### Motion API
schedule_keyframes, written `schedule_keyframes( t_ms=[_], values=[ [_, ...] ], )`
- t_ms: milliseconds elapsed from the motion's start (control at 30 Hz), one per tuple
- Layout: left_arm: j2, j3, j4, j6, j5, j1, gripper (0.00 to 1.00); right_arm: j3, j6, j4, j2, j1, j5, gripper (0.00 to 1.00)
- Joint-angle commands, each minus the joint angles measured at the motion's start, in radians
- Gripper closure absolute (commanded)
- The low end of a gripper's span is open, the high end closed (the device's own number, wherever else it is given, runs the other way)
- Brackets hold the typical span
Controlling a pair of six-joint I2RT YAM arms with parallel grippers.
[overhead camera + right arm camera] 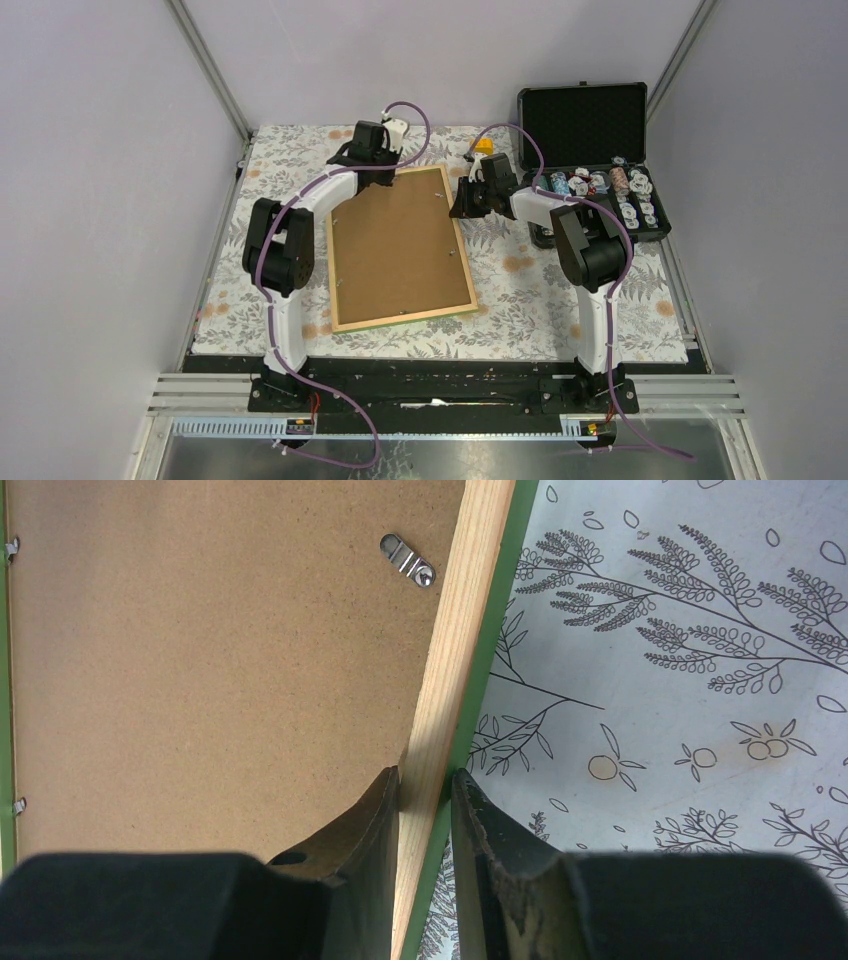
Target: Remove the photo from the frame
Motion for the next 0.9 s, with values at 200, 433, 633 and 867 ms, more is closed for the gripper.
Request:
schedule_keyframes(
  t_ms=[200,433,633,867],
  values=[
    [-0.092,-0.06,0.012,0.024,-0.027,0.006,1.0,-0.02,-0.027,-0.118,0.032,0.002,0.027,0.86],
    [-0.112,-0.084,0.011,0.022,-0.028,0.006,1.0,-0.019,-0.025,-0.117,0.033,0.002,0.027,0.86],
    [-0.118,-0.088,-0.002,0.021,-0.019,0.005,1.0,-0.019,-0.027,-0.118,0.033,0.002,0.027,0.86],
    [-0.112,-0.09,-0.013,0.018,0.024,0.004,1.0,-0.019,-0.027,-0.118,0.033,0.002,0.027,0.86]
  ],
)
